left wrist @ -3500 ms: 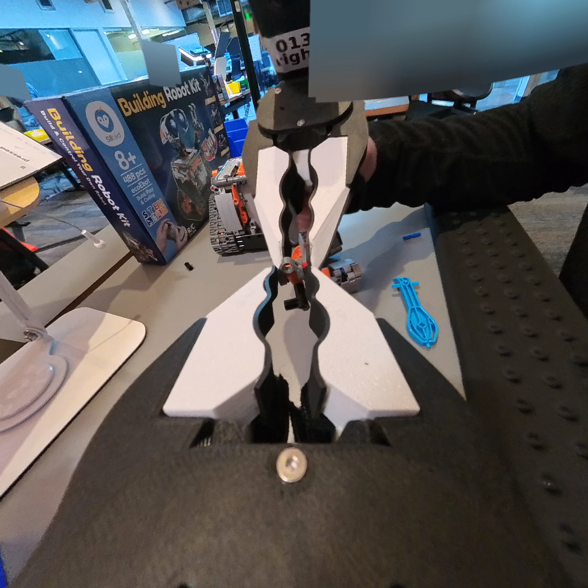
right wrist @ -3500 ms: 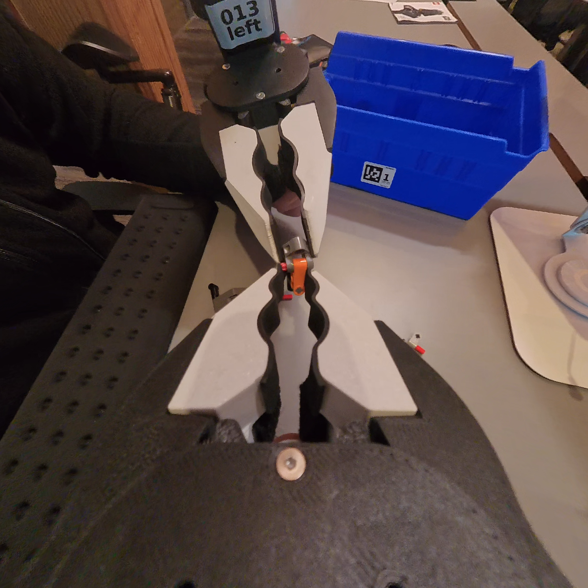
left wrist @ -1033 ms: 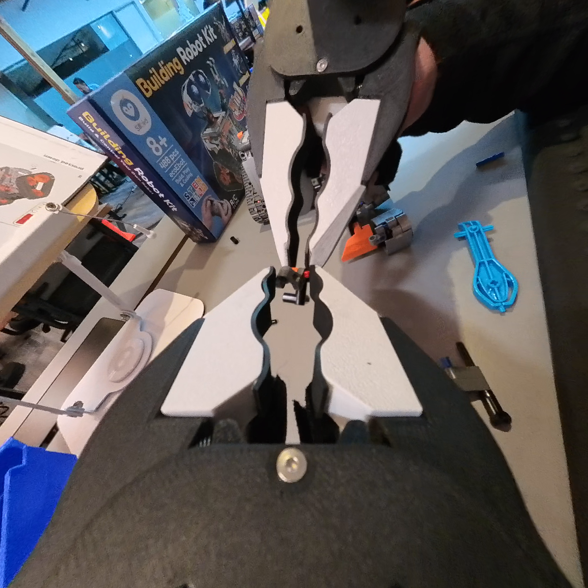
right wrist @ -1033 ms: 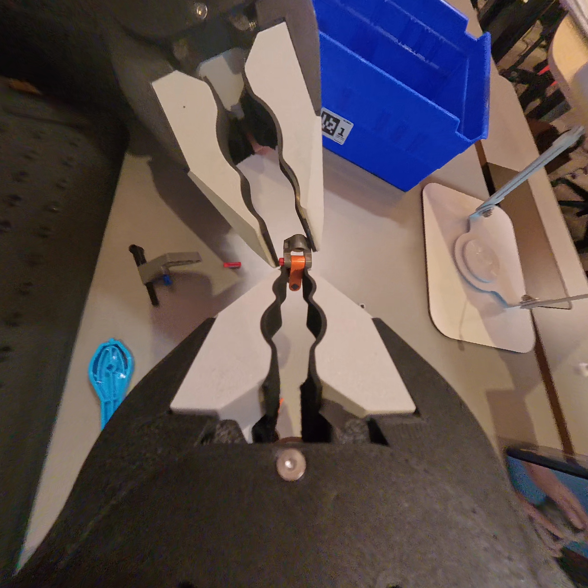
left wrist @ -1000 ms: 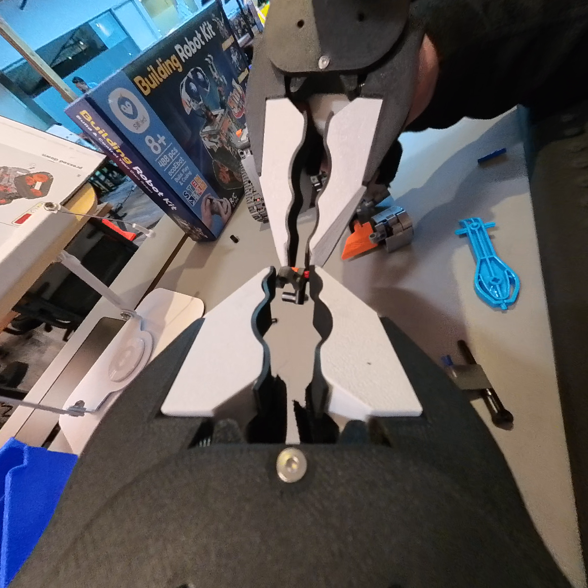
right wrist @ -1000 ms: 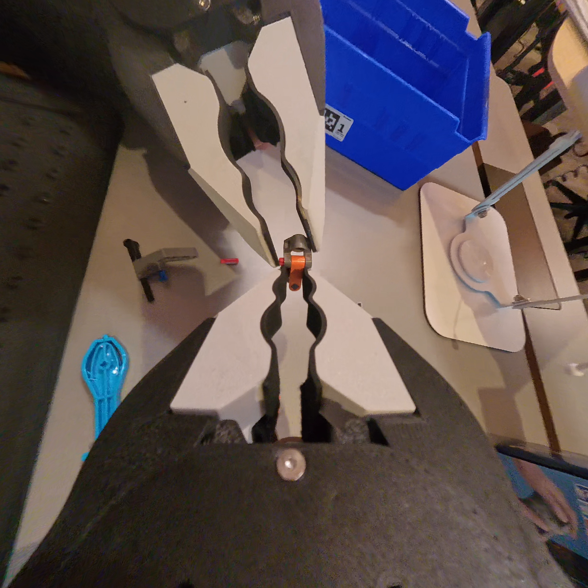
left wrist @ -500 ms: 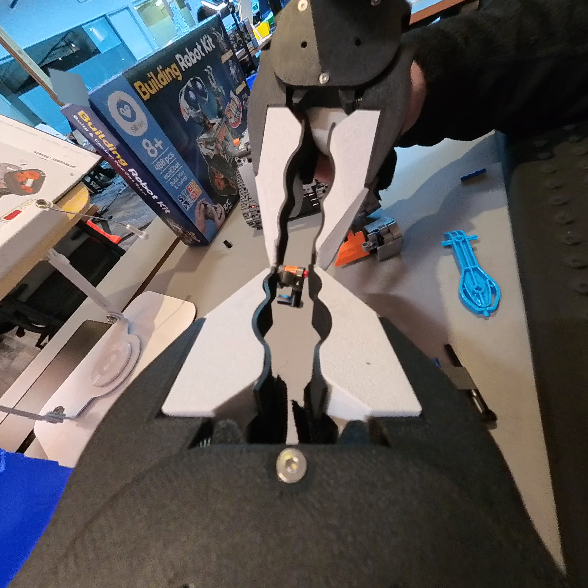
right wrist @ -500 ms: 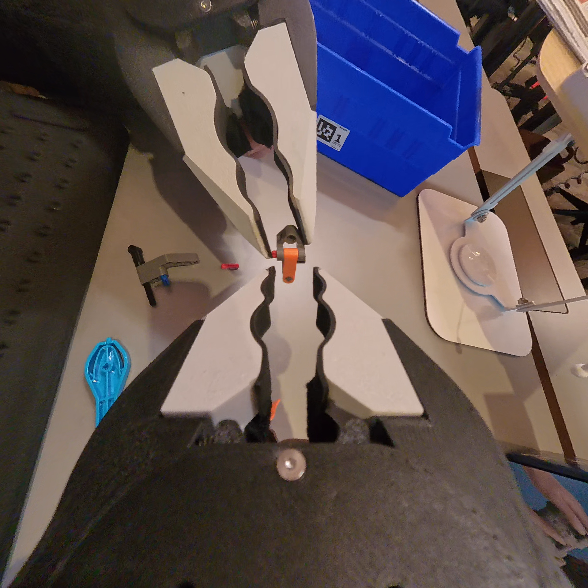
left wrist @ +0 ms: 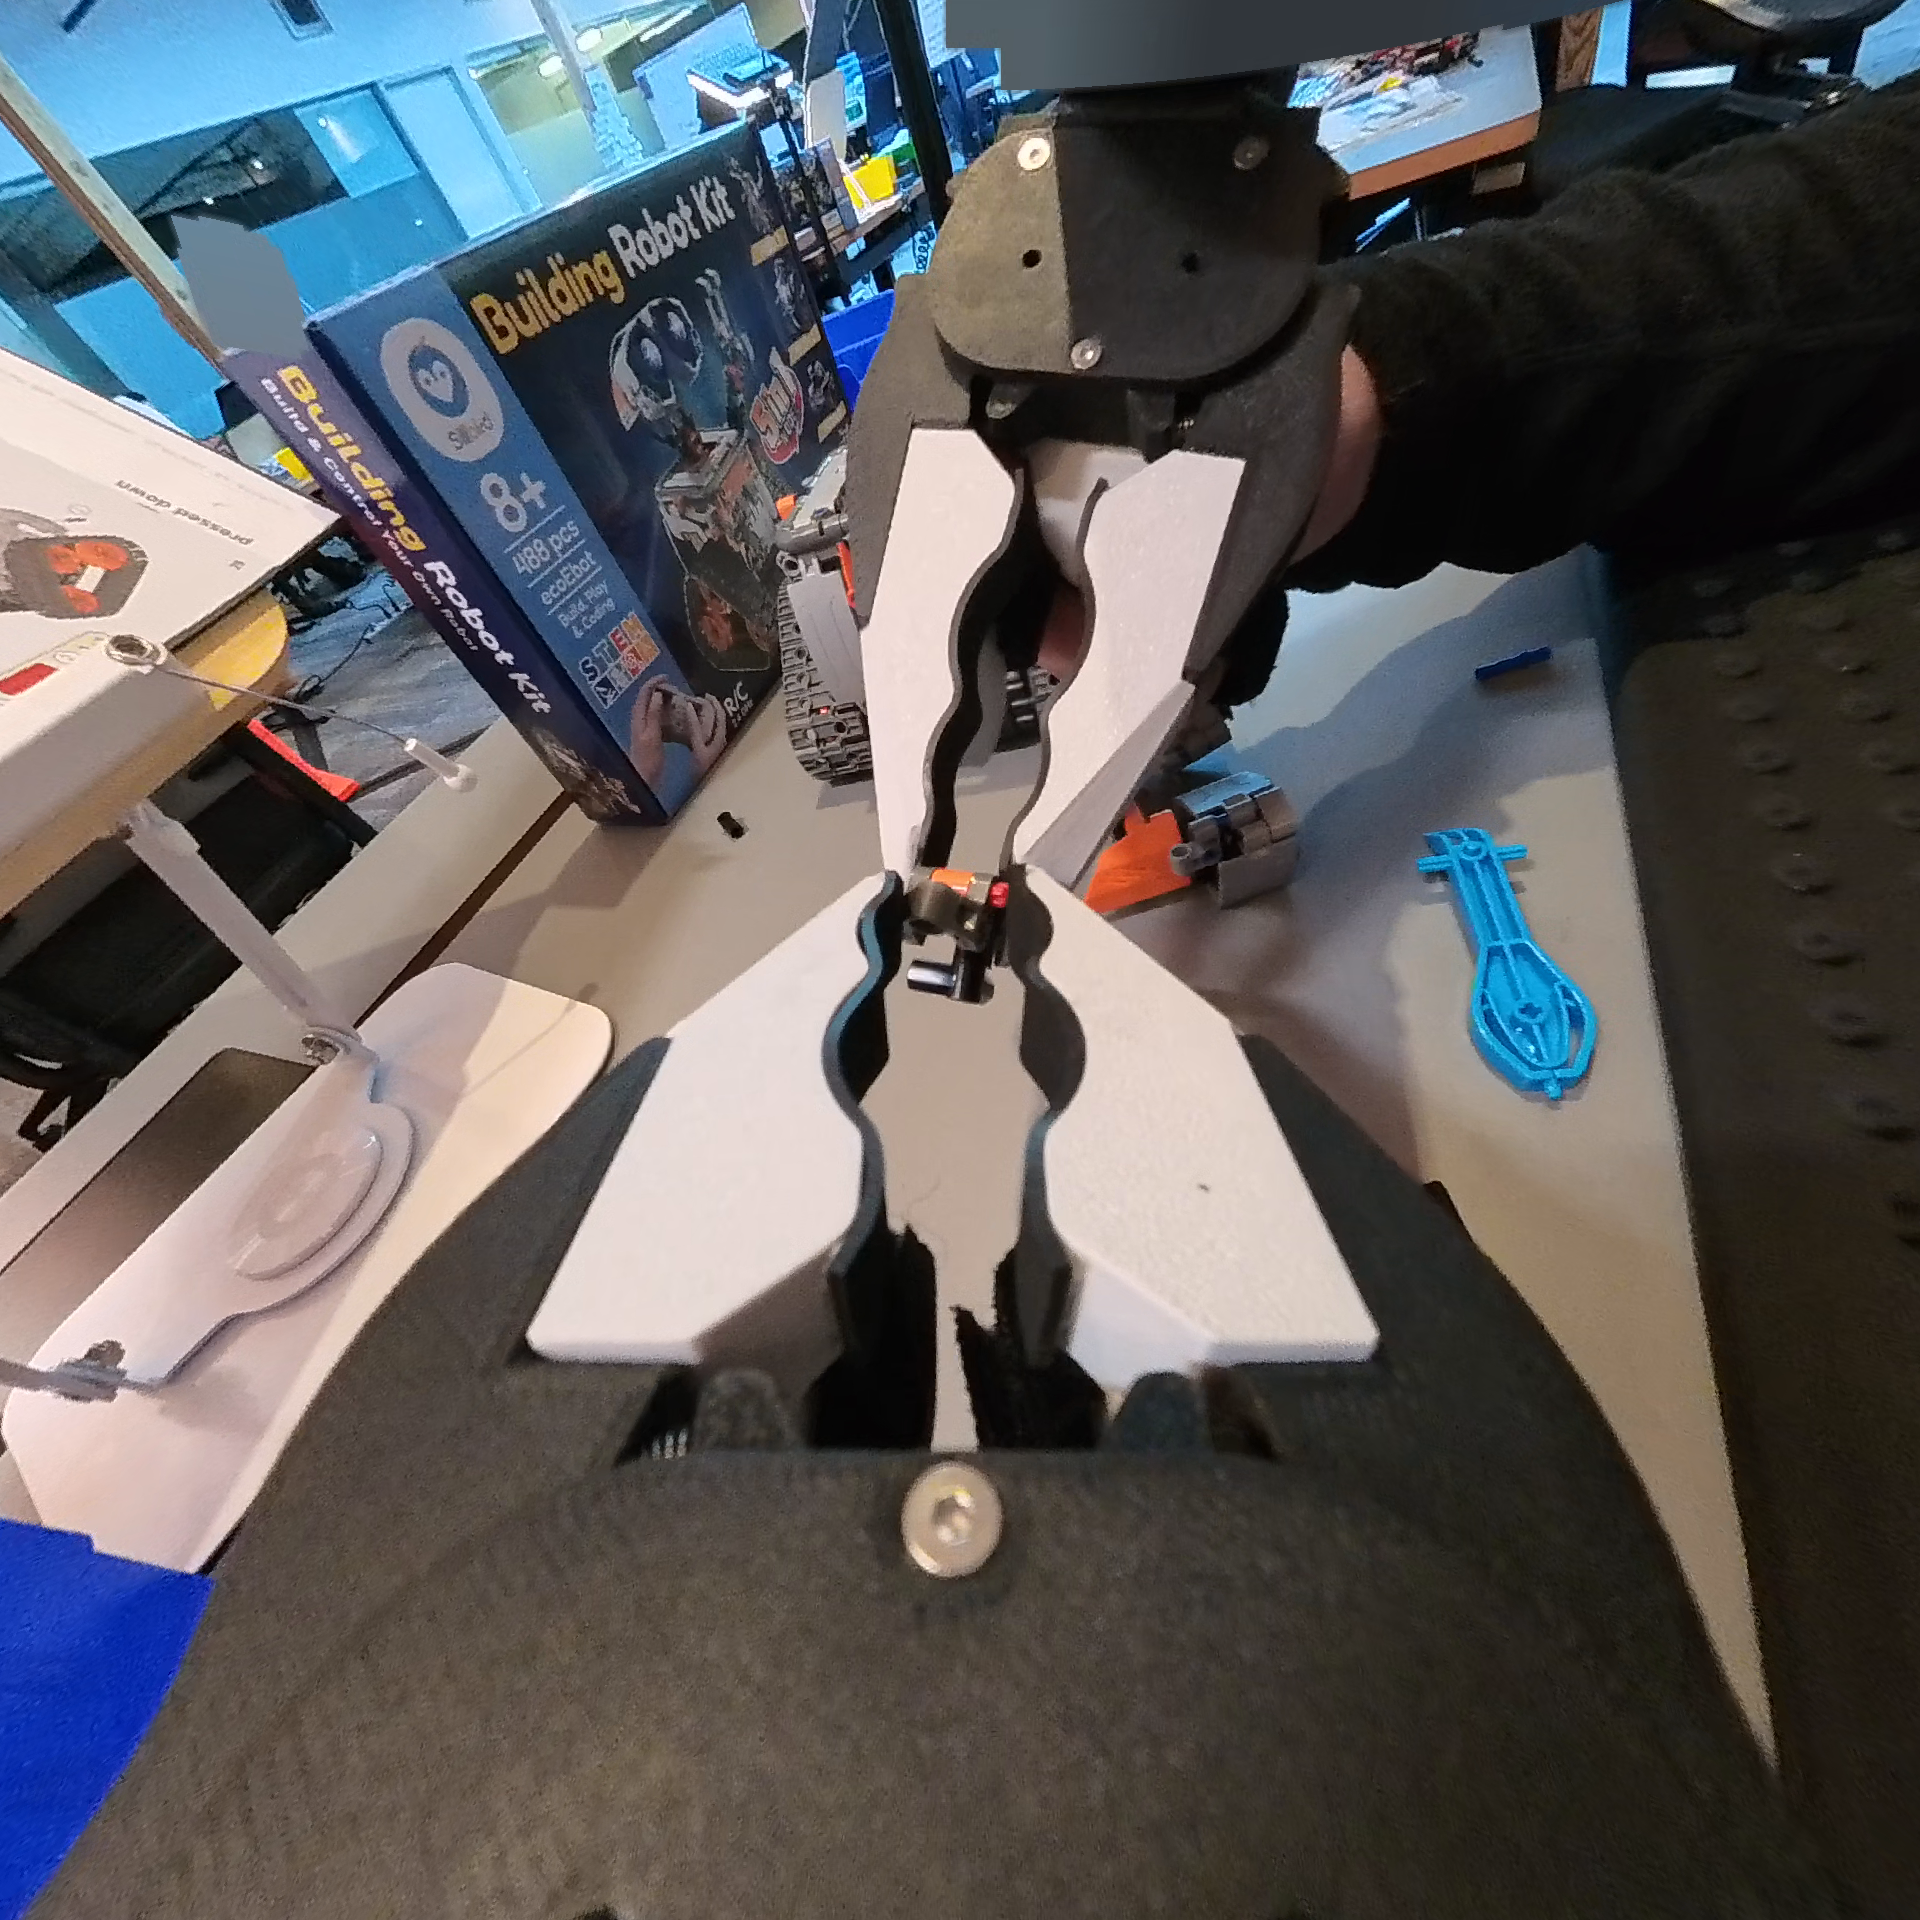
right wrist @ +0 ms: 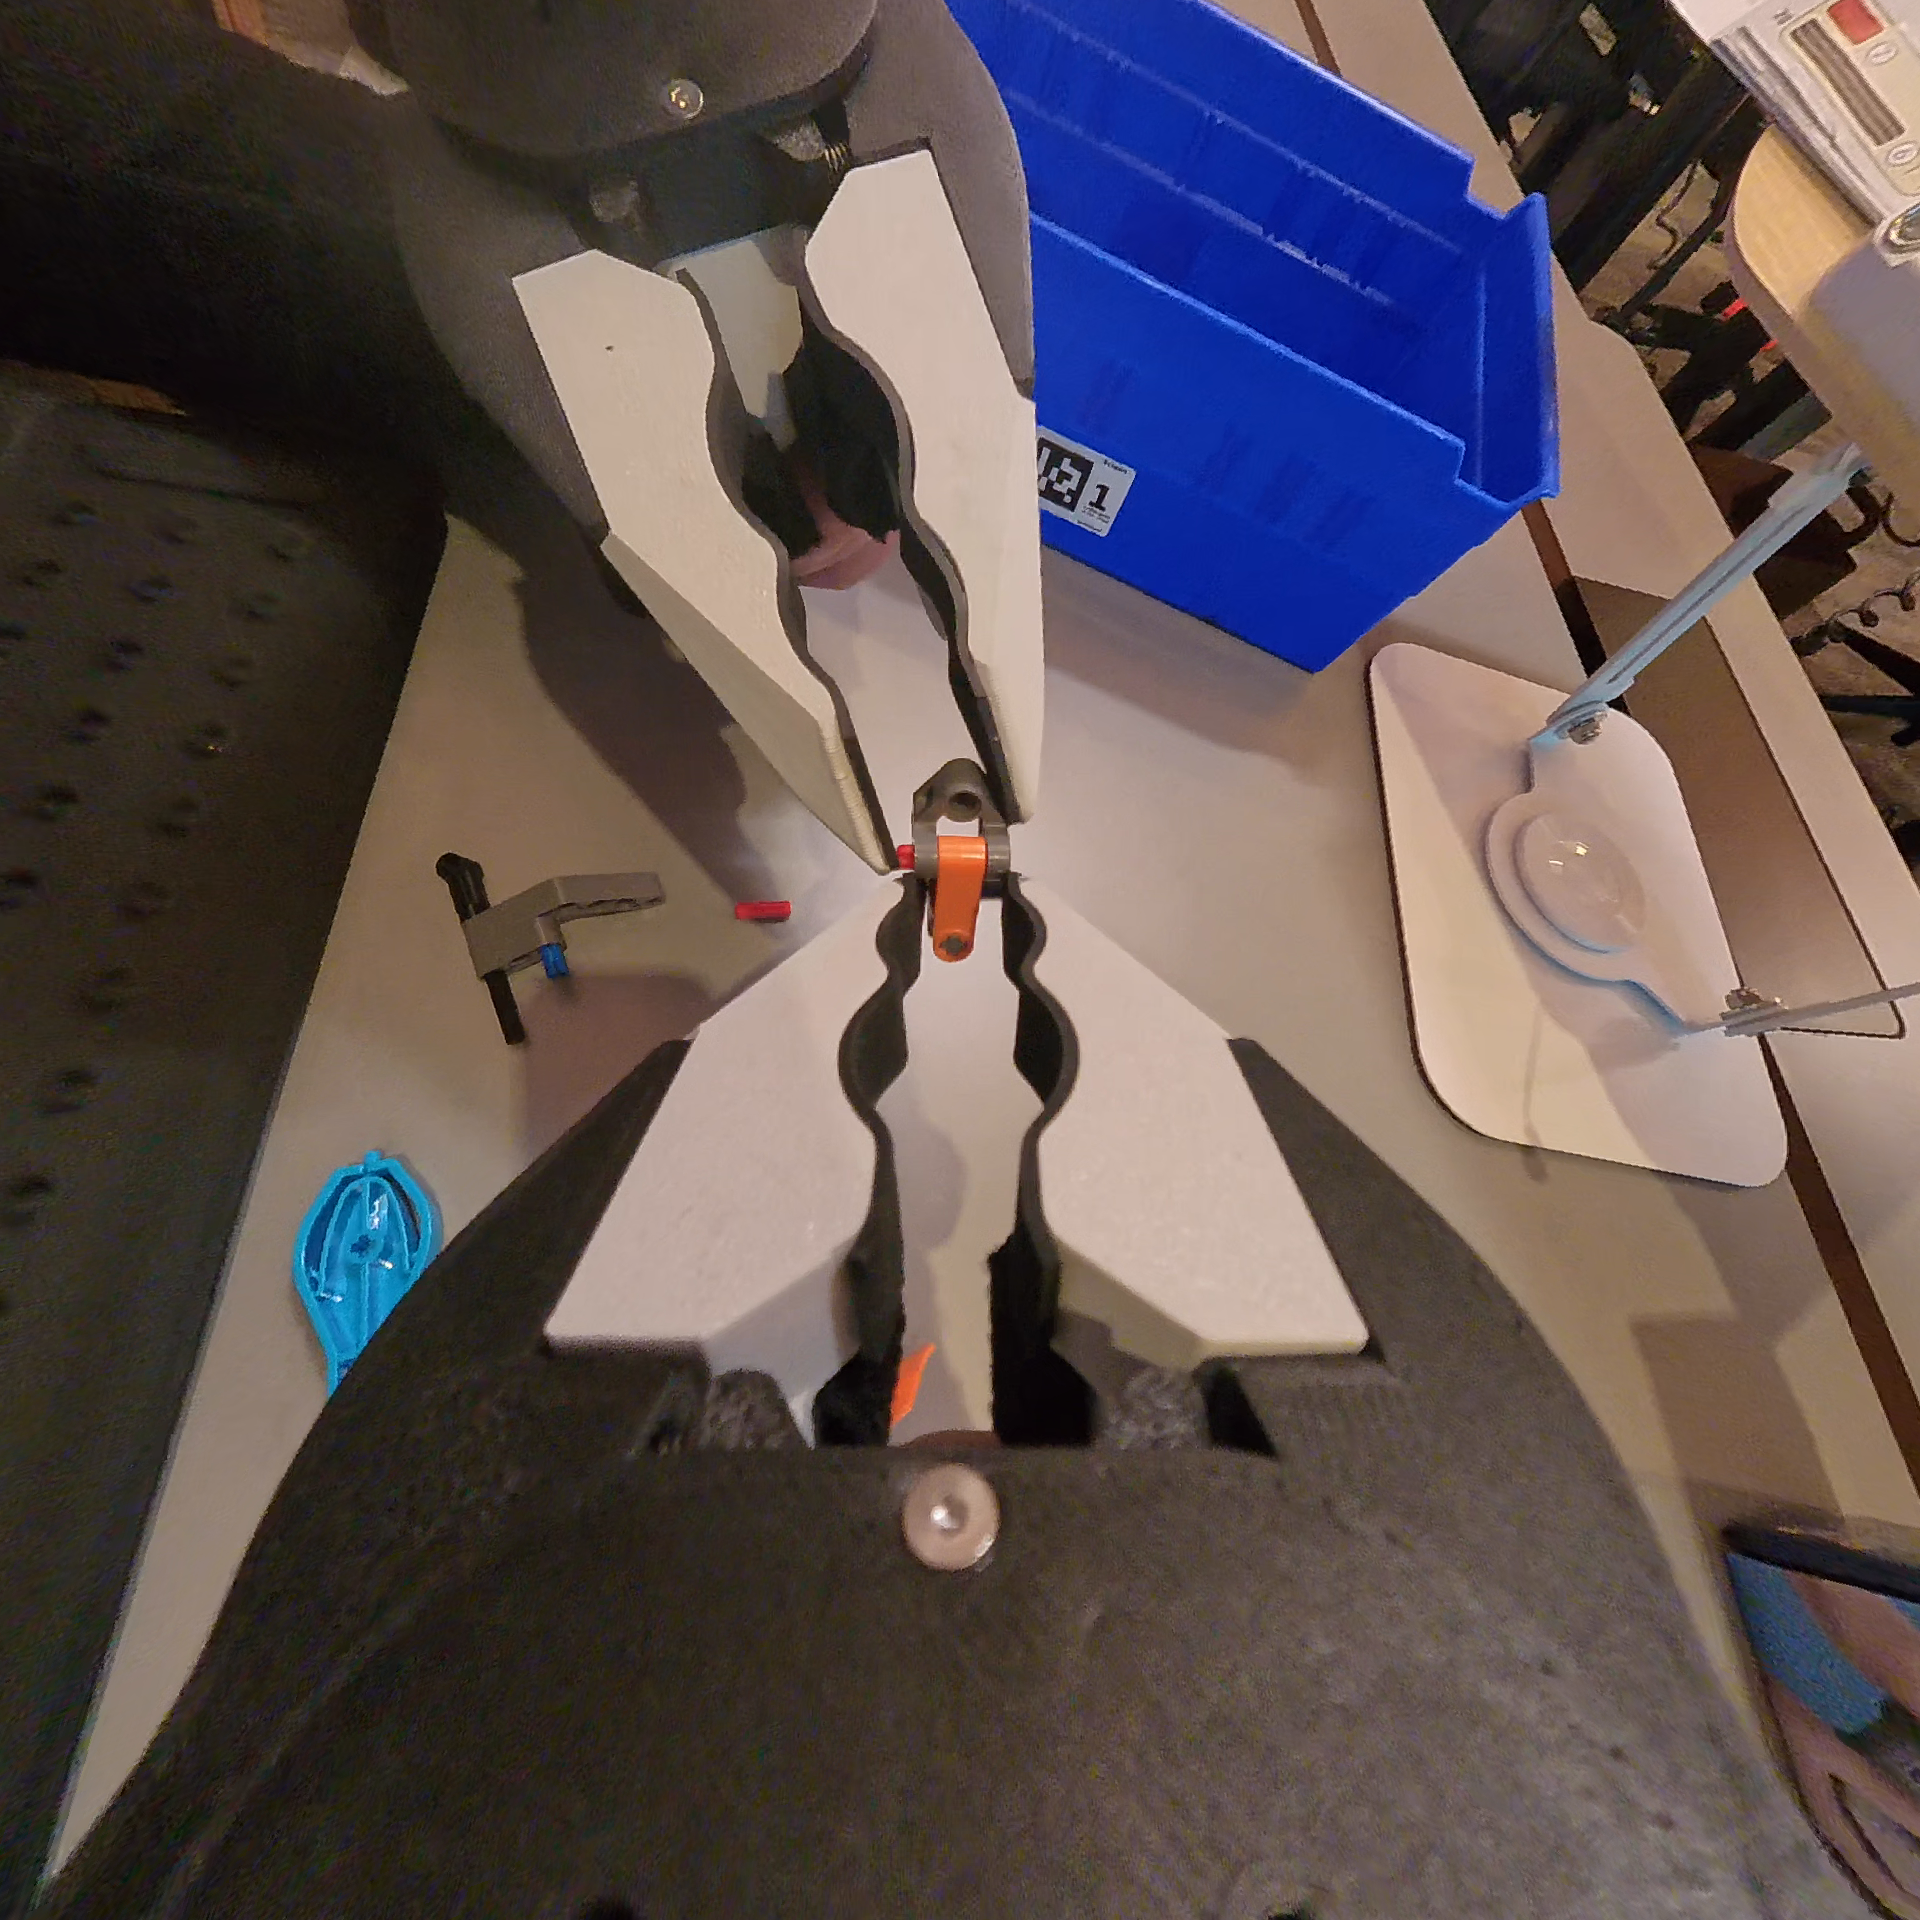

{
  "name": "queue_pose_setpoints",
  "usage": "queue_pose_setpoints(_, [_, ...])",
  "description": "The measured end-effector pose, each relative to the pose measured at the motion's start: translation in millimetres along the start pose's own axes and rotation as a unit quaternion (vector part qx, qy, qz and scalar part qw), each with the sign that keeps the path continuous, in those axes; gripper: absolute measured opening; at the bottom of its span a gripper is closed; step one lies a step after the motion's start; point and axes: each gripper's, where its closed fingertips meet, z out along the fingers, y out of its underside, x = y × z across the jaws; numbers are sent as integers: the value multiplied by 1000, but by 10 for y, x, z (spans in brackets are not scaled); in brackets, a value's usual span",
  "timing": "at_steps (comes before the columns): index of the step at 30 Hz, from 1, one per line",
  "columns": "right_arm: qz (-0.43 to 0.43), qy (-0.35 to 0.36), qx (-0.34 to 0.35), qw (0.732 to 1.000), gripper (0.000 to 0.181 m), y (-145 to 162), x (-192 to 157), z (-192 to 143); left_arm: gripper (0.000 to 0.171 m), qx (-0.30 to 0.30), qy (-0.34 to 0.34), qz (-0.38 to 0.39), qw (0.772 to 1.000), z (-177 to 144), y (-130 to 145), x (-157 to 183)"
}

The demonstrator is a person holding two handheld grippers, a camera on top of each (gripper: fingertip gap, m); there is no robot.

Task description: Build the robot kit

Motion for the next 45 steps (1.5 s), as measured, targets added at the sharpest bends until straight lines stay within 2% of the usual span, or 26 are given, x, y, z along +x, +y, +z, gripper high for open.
queue_pose_setpoints(14, [21, -1, 19, 1000, 12, -32, 42, -32, 18, 11, -3, -12, 1000, -179, 48, -299])
queue_pose_setpoints(19, [30, -1, 24, 999, 12, -28, 66, -42, 17, 13, -8, -19, 1000, -290, 101, -509])
queue_pose_setpoints(22, [34, -2, 26, 999, 12, -27, 72, -44, 17, 12, -9, -21, 1000, -303, 124, -573])
queue_pose_setpoints(24, [34, -1, 28, 999, 6, -25, 80, -49, 16, 11, -8, -22, 1000, -283, 143, -610])
queue_pose_setpoints(34, [38, -6, 31, 999, 6, -25, 78, -51, 13, 7, -9, -28, 1000, -192, 279, -724])
queue_pose_setpoints(45, [44, -8, 39, 998, 6, -44, 82, -59, 12, 12, -9, -33, 999, -300, 305, -855])
